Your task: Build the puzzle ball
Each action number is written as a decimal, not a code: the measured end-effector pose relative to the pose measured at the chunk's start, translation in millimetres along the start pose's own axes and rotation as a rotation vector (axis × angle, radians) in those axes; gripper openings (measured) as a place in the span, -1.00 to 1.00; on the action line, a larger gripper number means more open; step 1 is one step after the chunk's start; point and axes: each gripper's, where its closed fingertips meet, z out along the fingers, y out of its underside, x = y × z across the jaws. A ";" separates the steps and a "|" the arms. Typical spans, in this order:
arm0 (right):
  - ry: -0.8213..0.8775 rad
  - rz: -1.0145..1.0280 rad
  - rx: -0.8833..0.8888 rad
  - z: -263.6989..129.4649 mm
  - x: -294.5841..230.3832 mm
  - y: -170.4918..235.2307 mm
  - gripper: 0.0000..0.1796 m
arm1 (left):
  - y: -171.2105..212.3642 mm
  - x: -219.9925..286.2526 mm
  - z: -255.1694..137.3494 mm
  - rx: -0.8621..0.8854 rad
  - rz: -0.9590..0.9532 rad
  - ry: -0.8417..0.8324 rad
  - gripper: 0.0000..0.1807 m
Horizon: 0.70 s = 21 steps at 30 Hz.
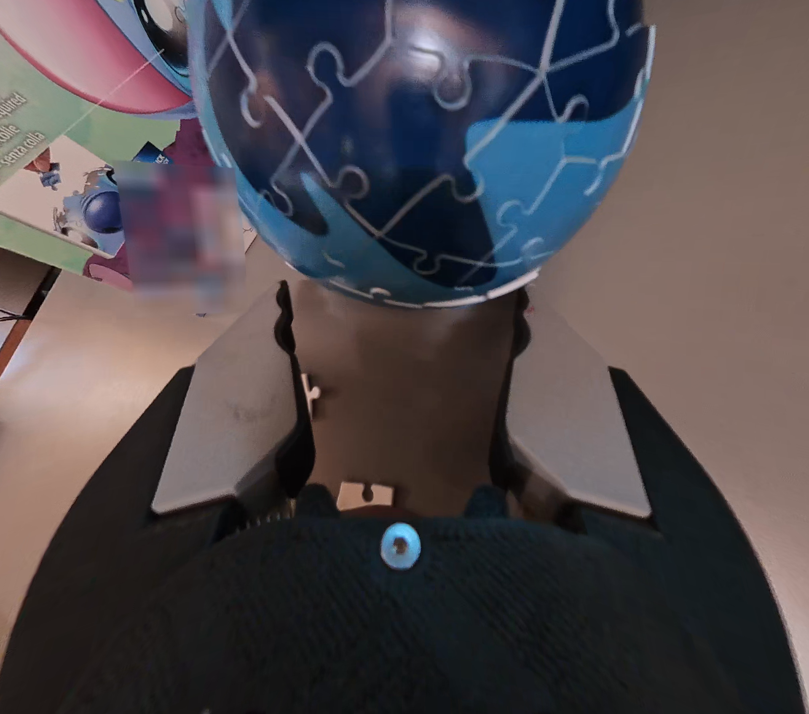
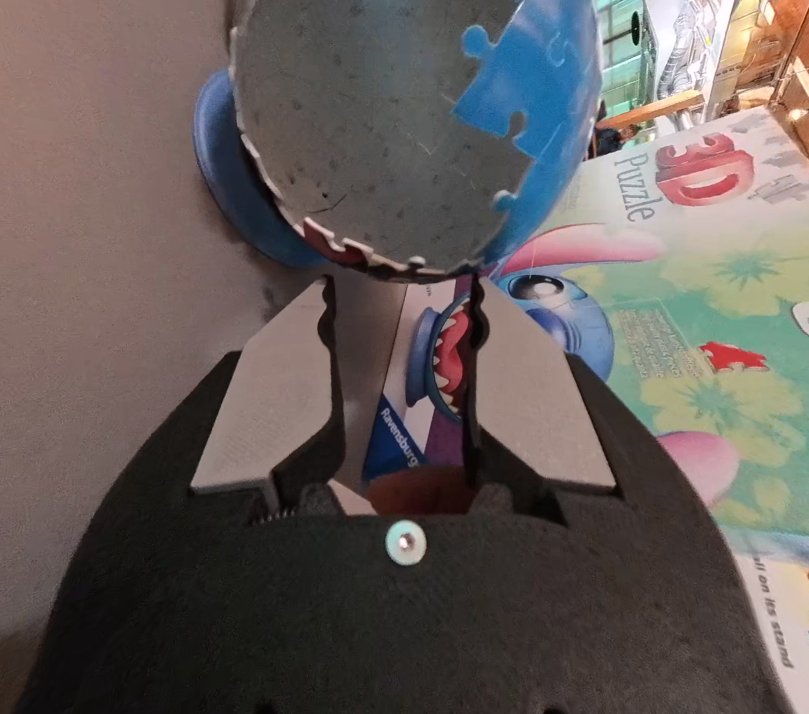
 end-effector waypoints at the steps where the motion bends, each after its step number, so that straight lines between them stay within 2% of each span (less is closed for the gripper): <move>1: -0.004 0.014 0.007 -0.1 1.3 -1.4 -0.36 | -2.2 -0.2 -0.1 0.014 -0.014 0.010 0.09; 8: -0.066 0.149 0.027 1.3 0.3 -7.3 -0.41 | -10.4 7.0 -6.1 0.082 -0.101 0.102 0.10; 15: -0.208 0.376 0.068 -6.7 -7.3 -20.7 -0.45 | -19.6 20.4 -19.5 0.158 -0.303 0.287 0.11; 21: -0.293 0.546 0.071 -9.4 -9.7 -24.4 -0.48 | -24.7 12.5 -28.5 0.232 -0.404 0.310 0.11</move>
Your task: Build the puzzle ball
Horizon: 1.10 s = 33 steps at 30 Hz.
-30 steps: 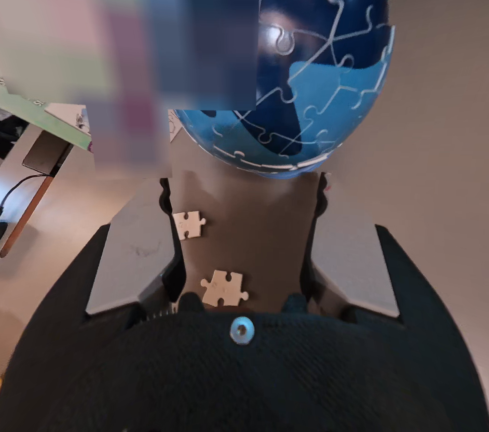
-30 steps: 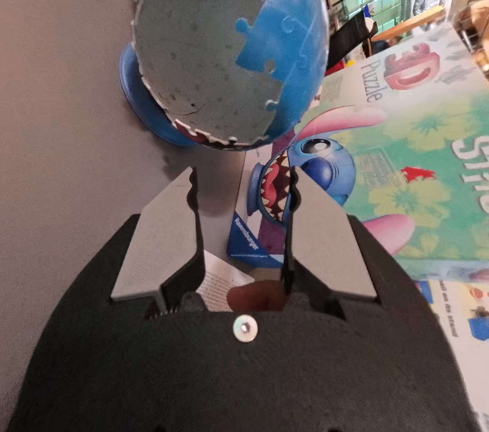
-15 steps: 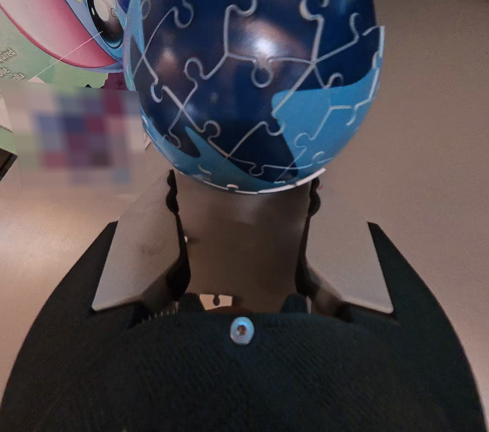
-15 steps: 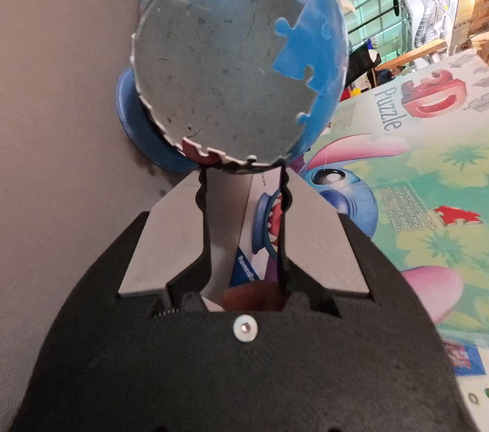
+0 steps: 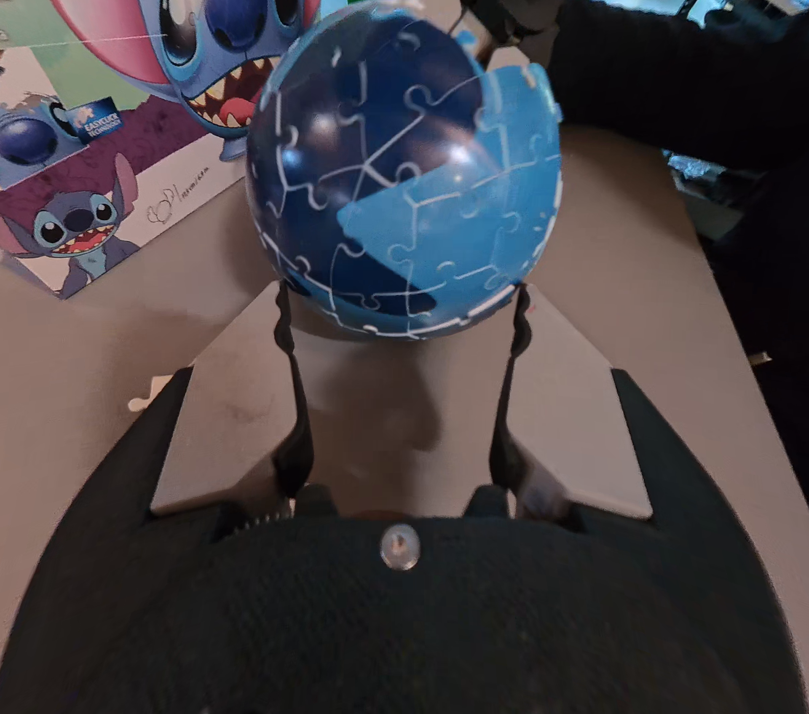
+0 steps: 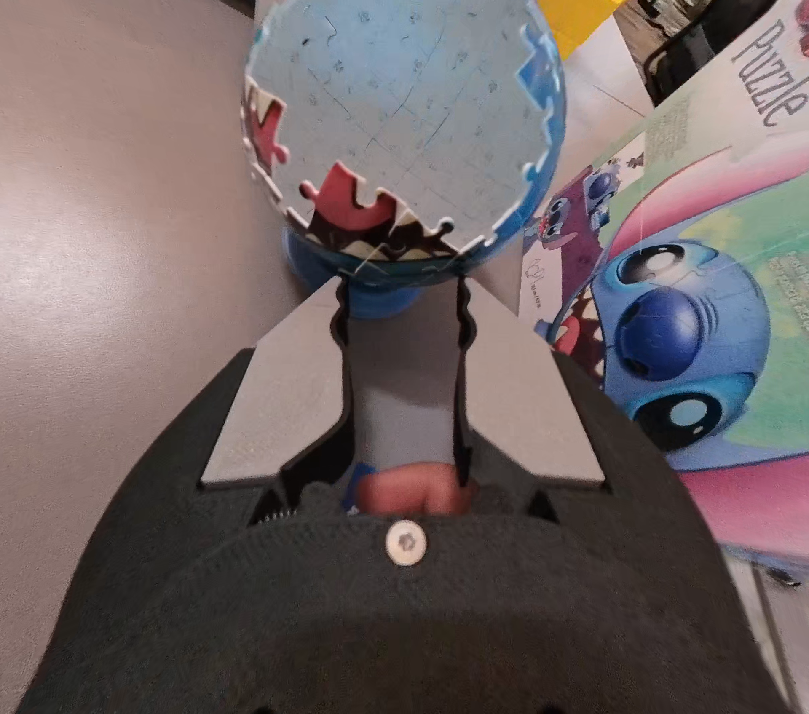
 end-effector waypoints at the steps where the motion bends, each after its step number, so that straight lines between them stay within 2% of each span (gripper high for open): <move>1: -0.001 0.016 0.002 -0.1 0.7 0.3 -0.50 | -2.8 -1.0 -2.0 0.021 -0.011 0.001 0.11; 11: 0.011 0.052 0.004 -0.9 2.8 -0.9 -0.56 | -9.9 -6.9 -13.2 0.093 -0.045 0.001 0.06; 19: 0.011 0.085 0.009 -17.4 5.6 -2.2 -0.49 | -8.4 -5.4 -12.2 0.081 -0.030 -0.003 0.06; 27: 0.033 0.130 0.072 -28.4 11.6 -13.3 -0.53 | -7.3 -1.0 -8.4 0.066 -0.012 0.000 0.04; 33: 0.044 0.124 0.038 -41.0 11.8 -10.7 -0.48 | -5.7 0.3 -8.0 0.053 0.000 -0.005 0.05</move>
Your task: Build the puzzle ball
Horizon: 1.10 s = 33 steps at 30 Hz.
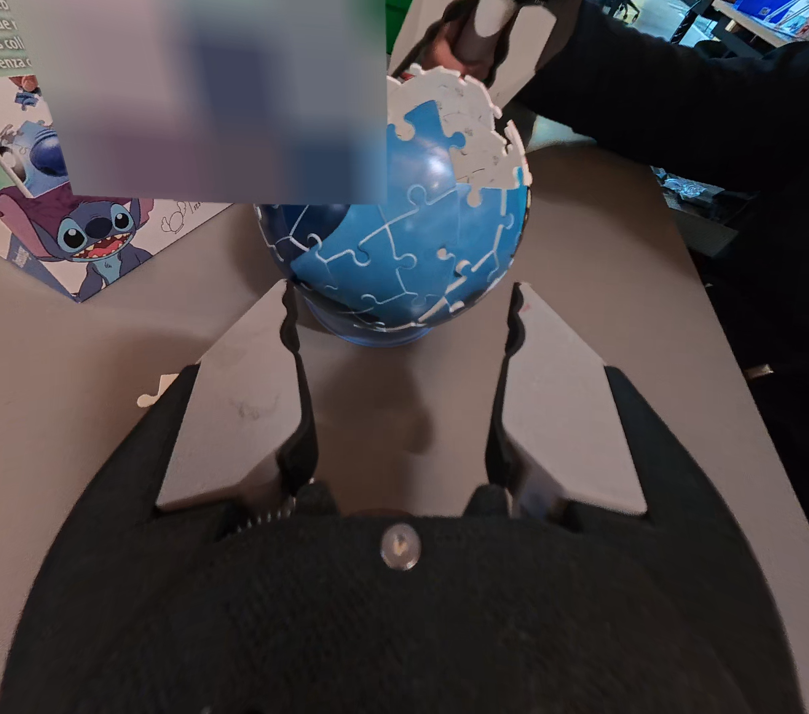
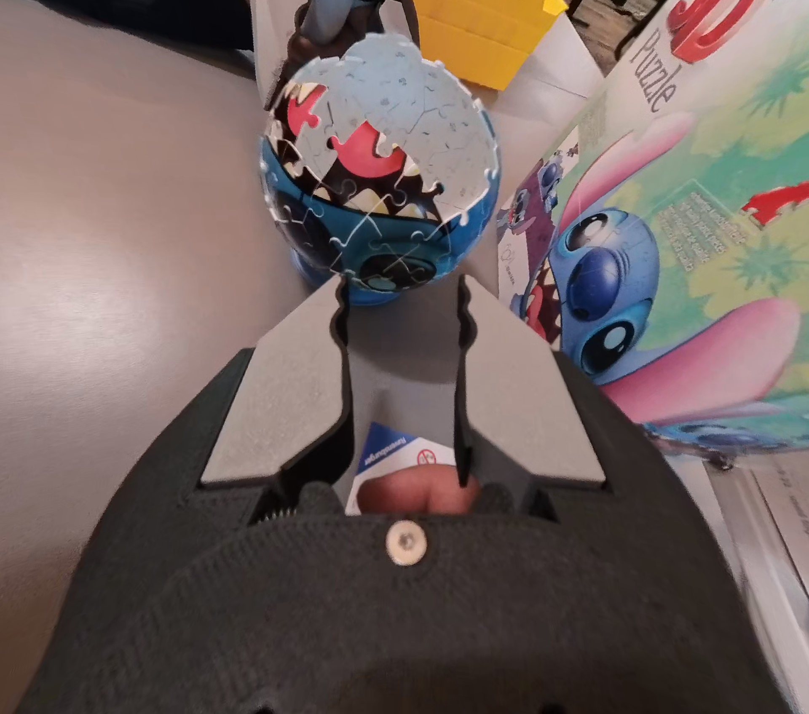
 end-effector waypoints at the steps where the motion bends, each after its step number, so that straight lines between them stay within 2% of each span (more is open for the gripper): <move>1: -0.001 0.018 0.006 -4.4 0.8 -3.4 -0.45 | 0.0 0.1 0.1 0.000 0.001 0.000 0.05; 5: -0.062 0.092 0.022 -18.0 -7.4 -27.2 -0.44 | -1.6 0.5 -3.4 0.006 0.004 -0.003 0.05; 10: -0.171 0.147 0.024 -16.5 -19.2 -67.7 -0.69 | -3.3 3.3 -3.3 0.007 0.017 -0.011 0.05; 13: -0.294 0.132 -0.058 -7.4 -33.8 -81.7 -0.68 | -1.3 4.6 -4.3 -0.007 0.031 -0.018 0.06; 17: -0.387 0.064 -0.316 11.4 -33.2 -65.2 -0.64 | -1.3 5.4 -5.5 -0.008 0.039 -0.023 0.05; 22: -0.526 0.101 -0.510 25.2 -33.9 -64.8 -0.56 | -6.2 5.6 -9.3 0.016 0.047 -0.033 0.05; 33: -0.641 0.050 -0.700 43.3 -40.9 -58.6 -0.73 | -3.0 6.0 -7.7 0.000 0.049 -0.030 0.05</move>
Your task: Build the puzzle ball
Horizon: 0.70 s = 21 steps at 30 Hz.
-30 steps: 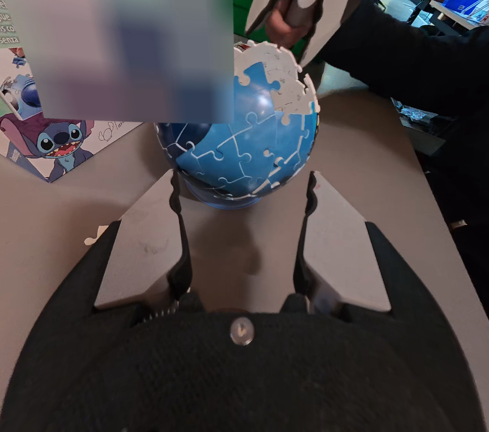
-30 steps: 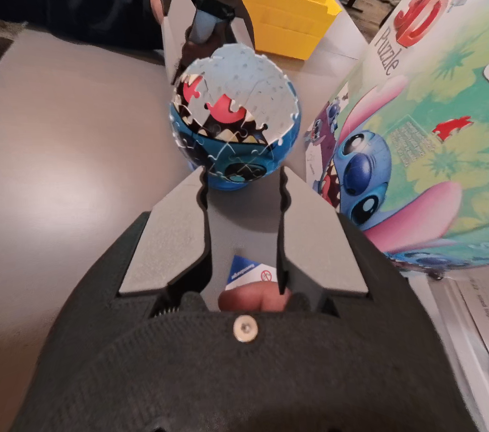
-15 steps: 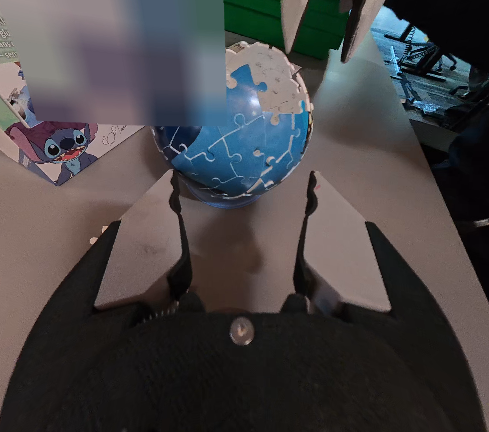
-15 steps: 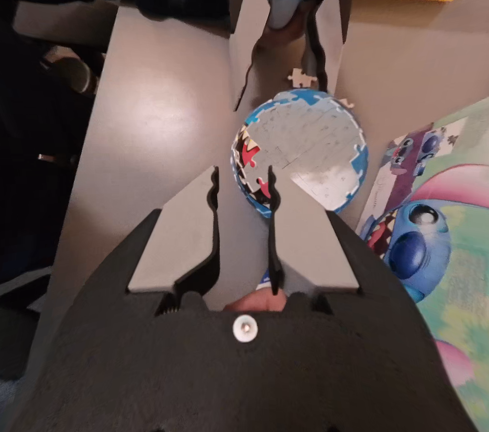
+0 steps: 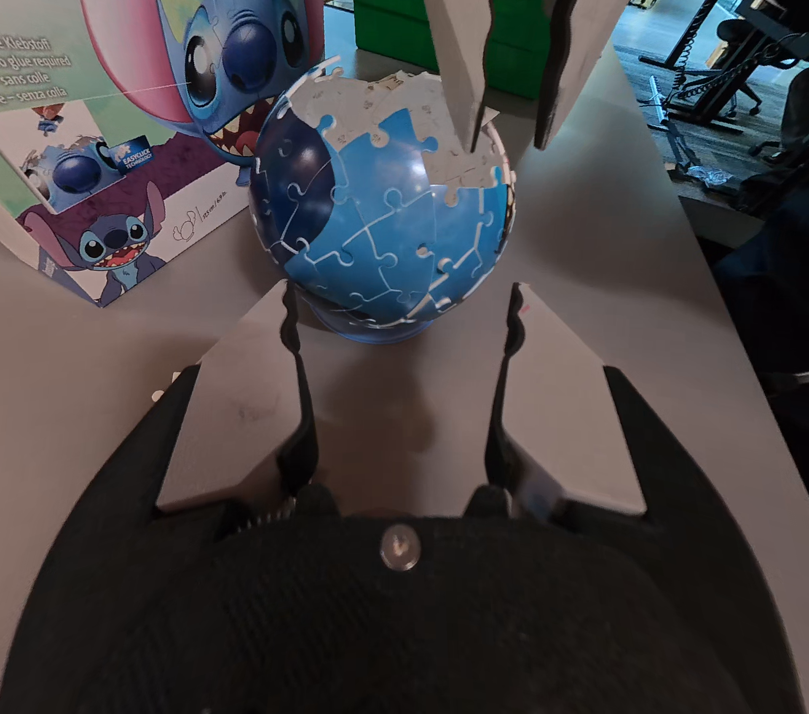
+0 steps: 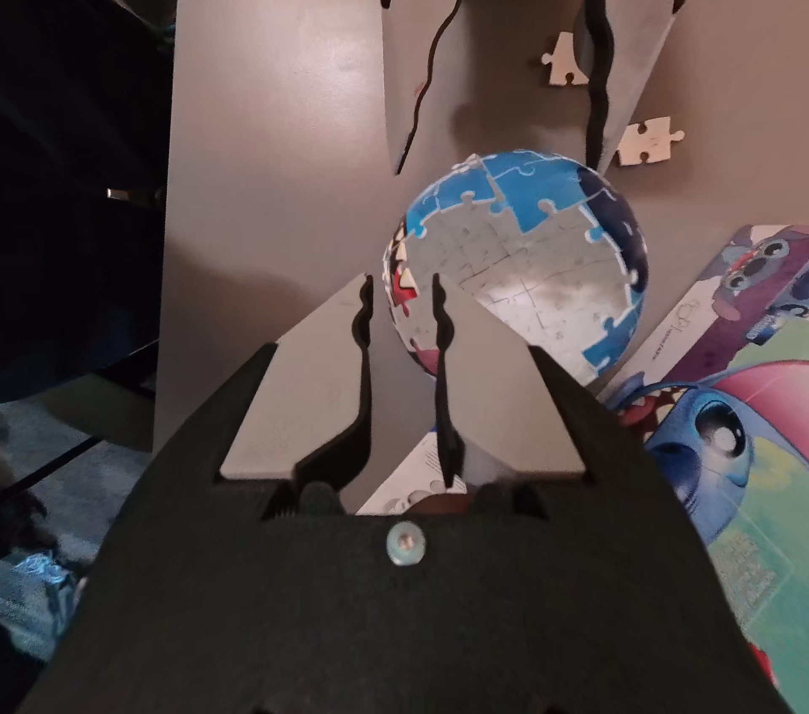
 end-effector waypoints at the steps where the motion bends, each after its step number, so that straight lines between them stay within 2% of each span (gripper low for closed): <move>1: -0.010 0.004 -0.014 1.5 -0.2 0.2 -0.73 | -0.2 0.1 0.0 0.000 0.001 0.000 0.05; 10: -0.113 0.039 -0.143 14.5 -1.4 8.1 -0.80 | -0.8 0.6 -0.7 0.000 0.002 -0.003 0.05; 14: -0.145 0.047 -0.170 17.9 -1.7 8.7 -0.89 | -1.9 1.3 -1.2 0.003 0.009 -0.004 0.05; 21: -0.169 0.043 -0.192 20.8 -2.9 7.3 -0.92 | -2.2 1.9 -1.1 0.004 0.006 0.000 0.05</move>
